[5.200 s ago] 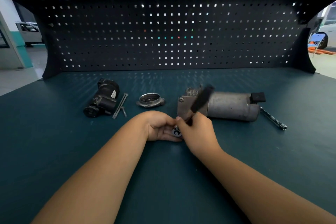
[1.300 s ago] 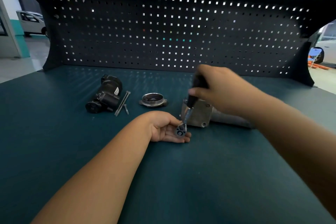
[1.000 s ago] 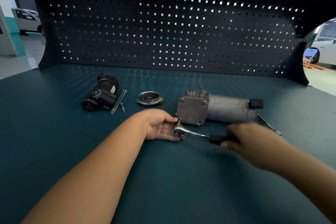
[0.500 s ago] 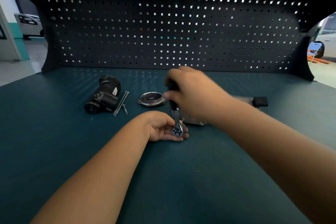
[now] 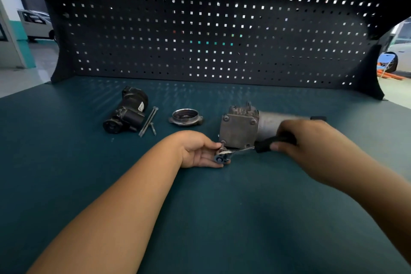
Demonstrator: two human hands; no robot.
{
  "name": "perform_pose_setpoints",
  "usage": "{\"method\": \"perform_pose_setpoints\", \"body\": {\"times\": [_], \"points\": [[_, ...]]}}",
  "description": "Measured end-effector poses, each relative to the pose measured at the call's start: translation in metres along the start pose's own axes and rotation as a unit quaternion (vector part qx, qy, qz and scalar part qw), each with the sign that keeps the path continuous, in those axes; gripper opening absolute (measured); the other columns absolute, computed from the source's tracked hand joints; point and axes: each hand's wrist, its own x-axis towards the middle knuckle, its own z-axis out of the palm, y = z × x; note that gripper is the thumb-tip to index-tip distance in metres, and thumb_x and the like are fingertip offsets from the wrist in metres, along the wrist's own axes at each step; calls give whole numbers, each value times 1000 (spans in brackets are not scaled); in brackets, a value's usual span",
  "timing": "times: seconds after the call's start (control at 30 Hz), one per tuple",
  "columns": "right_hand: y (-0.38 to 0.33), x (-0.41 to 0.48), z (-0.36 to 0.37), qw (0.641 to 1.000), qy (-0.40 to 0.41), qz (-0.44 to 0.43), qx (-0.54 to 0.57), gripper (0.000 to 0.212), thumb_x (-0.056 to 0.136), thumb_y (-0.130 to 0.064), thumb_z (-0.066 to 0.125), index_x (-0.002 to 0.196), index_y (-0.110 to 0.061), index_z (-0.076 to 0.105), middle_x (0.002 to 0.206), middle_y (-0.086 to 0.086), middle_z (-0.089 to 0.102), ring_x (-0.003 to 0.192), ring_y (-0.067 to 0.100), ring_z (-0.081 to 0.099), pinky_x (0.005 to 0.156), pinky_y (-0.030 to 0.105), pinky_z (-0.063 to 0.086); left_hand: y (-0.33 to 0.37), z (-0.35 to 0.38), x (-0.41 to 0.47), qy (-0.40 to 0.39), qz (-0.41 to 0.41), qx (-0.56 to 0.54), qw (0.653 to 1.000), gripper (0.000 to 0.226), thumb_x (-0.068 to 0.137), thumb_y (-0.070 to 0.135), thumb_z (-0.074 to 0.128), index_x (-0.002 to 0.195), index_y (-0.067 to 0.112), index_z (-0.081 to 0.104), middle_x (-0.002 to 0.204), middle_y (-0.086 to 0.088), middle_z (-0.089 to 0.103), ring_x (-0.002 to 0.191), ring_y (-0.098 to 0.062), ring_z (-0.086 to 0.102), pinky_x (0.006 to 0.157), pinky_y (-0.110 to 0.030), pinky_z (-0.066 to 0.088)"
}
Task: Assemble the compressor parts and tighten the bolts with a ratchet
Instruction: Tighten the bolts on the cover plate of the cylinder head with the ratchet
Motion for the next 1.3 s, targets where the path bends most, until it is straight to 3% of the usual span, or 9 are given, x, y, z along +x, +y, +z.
{"method": "perform_pose_setpoints", "body": {"times": [0.23, 0.33, 0.47, 0.6, 0.7, 0.83, 0.93, 1.2, 1.3], "points": [[13, -20, 39, 982, -177, 20, -56, 19, 91, -44, 53, 88, -26, 47, 105, -4, 55, 101, 18, 54, 77, 30, 43, -3, -1, 0, 13, 12, 2, 1000, 18, 94, 1, 44, 87, -4, 60, 67, -12, 70, 60, -20, 69, 69, -32, 53], [19, -15, 38, 982, -183, 27, -33, 23, 90, -44, 54, 83, -24, 44, 97, -3, 54, 92, 16, 53, 77, 30, 42, -2, -1, 1, 15, 13, 8, 1000, 18, 94, 1, 46, 85, -4, 61, 66, -12, 70, 61, -19, 69, 69, -31, 53], [17, 7, 3, 988, -124, 73, 48, 26, 87, -40, 61, 79, -18, 49, 76, -4, 59, 66, 13, 54, 58, 28, 42, -1, 1, 2, 11, 8, 18, 1000, 18, 94, 2, 45, 84, -2, 59, 72, -12, 72, 94, -27, 65, 69, -30, 53], [-26, 35, -25, 995, 1, 16, 97, 25, 80, -43, 67, 75, -23, 52, 74, -9, 55, 66, 2, 47, 50, 24, 32, 0, 0, 1, -1, 4, 3, 1000, 19, 95, 2, 43, 84, -4, 58, 68, -15, 70, 86, -26, 63, 66, -31, 54], [-71, 57, -20, 990, 42, -72, 113, 23, 84, -38, 65, 83, -19, 53, 80, -6, 55, 72, 13, 49, 57, 28, 32, -1, -2, 3, 4, 8, 5, 1000, 28, 96, -1, 34, 84, -6, 58, 67, -14, 70, 90, -29, 63, 68, -31, 54], [-123, 81, 14, 983, 4, -164, 80, 20, 92, -28, 56, 107, -14, 54, 101, 6, 56, 88, 21, 49, 71, 29, 36, -3, -1, -1, 11, 41, -1, 999, 28, 95, -4, 36, 80, -4, 59, 62, -13, 69, 69, -24, 71, 59, -35, 57], [-132, 88, 28, 980, -18, -193, 47, 25, 95, -26, 53, 115, -11, 51, 110, 8, 54, 101, 27, 53, 78, 36, 43, -3, -2, -4, 6, 47, -14, 999, 32, 97, -3, 34, 78, -4, 60, 63, -15, 69, 77, -23, 66, 57, -37, 57], [-42, 54, -14, 981, 74, -93, 156, 23, 83, -36, 65, 88, -16, 55, 75, -12, 54, 70, 12, 50, 56, 27, 32, -2, -2, 0, -2, 10, -1, 1000, 21, 95, 1, 40, 85, -4, 57, 68, -14, 70, 92, -29, 63, 70, -32, 53], [-2, 26, -14, 988, 54, -35, 138, 19, 78, -36, 68, 76, -22, 56, 68, -11, 53, 63, 2, 48, 49, 13, 33, -1, -3, 1, -1, 5, -4, 1000, 19, 95, 2, 42, 85, -2, 58, 69, -14, 70, 98, -27, 61, 73, -32, 52]]}}
